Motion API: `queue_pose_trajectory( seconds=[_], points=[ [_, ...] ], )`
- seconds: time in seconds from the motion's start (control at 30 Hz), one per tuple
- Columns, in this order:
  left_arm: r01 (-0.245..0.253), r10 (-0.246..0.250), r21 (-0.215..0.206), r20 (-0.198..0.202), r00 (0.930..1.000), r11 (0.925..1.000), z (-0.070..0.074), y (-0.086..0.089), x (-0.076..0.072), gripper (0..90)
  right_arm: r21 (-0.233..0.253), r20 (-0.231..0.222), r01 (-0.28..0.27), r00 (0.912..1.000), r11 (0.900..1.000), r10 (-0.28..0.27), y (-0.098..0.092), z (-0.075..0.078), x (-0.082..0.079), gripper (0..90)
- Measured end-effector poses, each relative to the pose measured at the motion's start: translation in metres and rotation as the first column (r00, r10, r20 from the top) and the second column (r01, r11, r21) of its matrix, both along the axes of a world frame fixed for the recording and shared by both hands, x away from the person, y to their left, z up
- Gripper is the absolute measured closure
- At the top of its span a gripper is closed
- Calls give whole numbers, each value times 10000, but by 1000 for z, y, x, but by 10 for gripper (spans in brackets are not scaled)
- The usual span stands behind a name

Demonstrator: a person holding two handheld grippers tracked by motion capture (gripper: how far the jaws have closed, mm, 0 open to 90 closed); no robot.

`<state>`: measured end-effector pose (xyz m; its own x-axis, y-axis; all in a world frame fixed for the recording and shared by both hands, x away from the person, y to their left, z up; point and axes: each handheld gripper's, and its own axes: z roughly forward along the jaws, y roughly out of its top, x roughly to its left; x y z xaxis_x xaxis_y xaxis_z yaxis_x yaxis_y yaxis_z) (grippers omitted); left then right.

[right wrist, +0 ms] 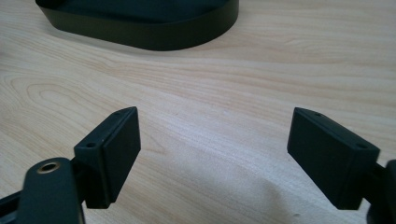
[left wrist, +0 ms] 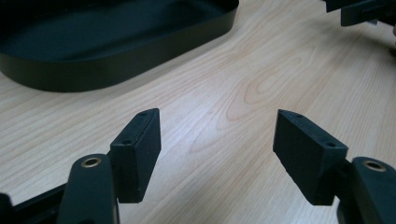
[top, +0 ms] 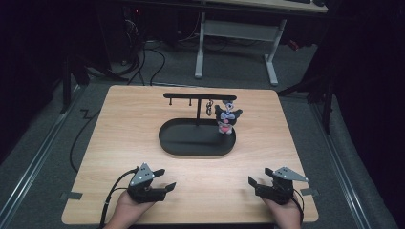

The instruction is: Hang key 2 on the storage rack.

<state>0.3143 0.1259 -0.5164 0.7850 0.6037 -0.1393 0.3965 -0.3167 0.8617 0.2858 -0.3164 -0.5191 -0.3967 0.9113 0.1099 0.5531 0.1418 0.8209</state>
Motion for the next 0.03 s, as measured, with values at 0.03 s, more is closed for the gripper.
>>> queue_pose_trajectory(
  seconds=[0.03],
  points=[
    [-27, 27, -16, 20, 10000, 10000, 1, -2, 0, 320, -92, 97, -19, 10000, 10000, 20, 0, 2, -1, 164]
  ],
)
